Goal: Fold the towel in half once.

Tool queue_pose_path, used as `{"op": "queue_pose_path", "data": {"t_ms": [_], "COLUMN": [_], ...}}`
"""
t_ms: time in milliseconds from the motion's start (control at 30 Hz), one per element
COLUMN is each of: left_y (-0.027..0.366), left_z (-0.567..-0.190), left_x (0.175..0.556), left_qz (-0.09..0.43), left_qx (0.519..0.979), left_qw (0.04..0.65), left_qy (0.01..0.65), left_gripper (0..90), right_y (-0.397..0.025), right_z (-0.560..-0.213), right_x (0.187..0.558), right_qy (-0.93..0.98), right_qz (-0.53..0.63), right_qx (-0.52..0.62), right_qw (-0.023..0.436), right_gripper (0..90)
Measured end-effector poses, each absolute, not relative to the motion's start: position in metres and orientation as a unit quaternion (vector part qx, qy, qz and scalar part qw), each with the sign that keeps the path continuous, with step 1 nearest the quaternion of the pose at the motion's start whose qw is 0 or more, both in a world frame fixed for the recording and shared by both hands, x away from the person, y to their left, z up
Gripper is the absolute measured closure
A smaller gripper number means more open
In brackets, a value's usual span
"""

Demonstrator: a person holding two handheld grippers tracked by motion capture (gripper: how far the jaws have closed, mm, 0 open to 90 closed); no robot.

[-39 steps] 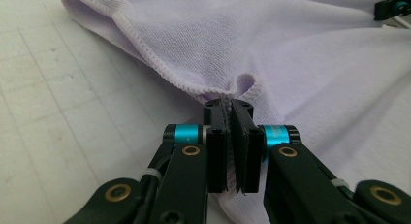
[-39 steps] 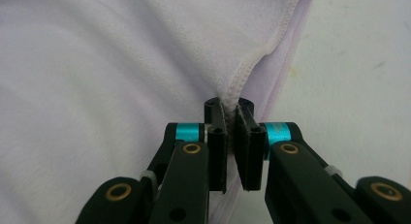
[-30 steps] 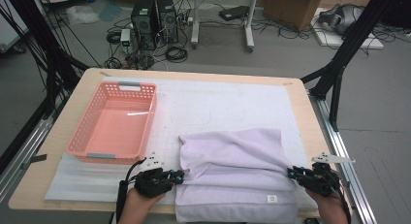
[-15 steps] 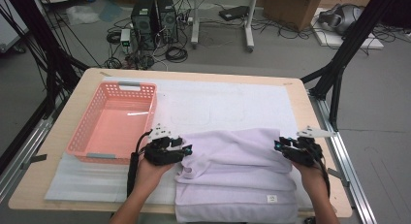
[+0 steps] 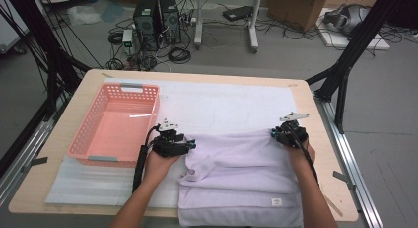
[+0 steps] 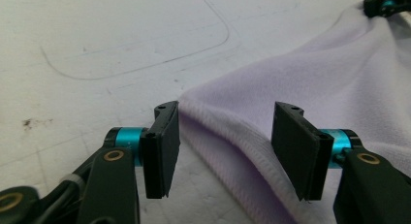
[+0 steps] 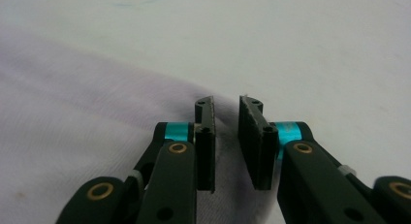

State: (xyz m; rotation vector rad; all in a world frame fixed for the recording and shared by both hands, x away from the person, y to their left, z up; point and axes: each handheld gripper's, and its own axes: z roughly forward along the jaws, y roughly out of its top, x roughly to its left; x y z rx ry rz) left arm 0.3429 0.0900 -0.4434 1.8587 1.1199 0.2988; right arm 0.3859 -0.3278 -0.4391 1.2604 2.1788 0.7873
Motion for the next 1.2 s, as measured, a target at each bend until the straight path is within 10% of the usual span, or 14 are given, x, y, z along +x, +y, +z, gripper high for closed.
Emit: {"op": "queue_pose_path", "data": {"t_ms": [400, 533, 700, 800, 1200], "left_y": [0.071, 0.068, 0.069, 0.075, 0.081], "left_z": [-0.449, -0.450, -0.449, -0.447, -0.413], "left_x": [0.357, 0.354, 0.356, 0.358, 0.402], "left_qz": [0.137, 0.173, 0.141, 0.159, 0.214], "left_qx": [0.778, 0.788, 0.781, 0.759, 0.724], "left_qw": [0.417, 0.403, 0.417, 0.425, 0.443], "left_qy": [0.449, 0.433, 0.442, 0.467, 0.483], "left_gripper": [38.4, 55.0, 82.0, 83.6, 83.9], "right_y": [-0.357, -0.356, -0.355, -0.359, -0.358], "right_z": [-0.430, -0.443, -0.443, -0.442, -0.432], "right_x": [0.377, 0.381, 0.380, 0.379, 0.392], "right_qy": [0.753, 0.777, 0.769, 0.763, 0.722], "right_qz": [0.358, 0.340, 0.335, 0.349, 0.412], "right_qx": [0.511, 0.502, 0.512, 0.518, 0.509], "right_qw": [0.209, 0.171, 0.185, 0.165, 0.225], "right_gripper": [43.6, 39.6, 48.4, 81.4, 86.3]}}
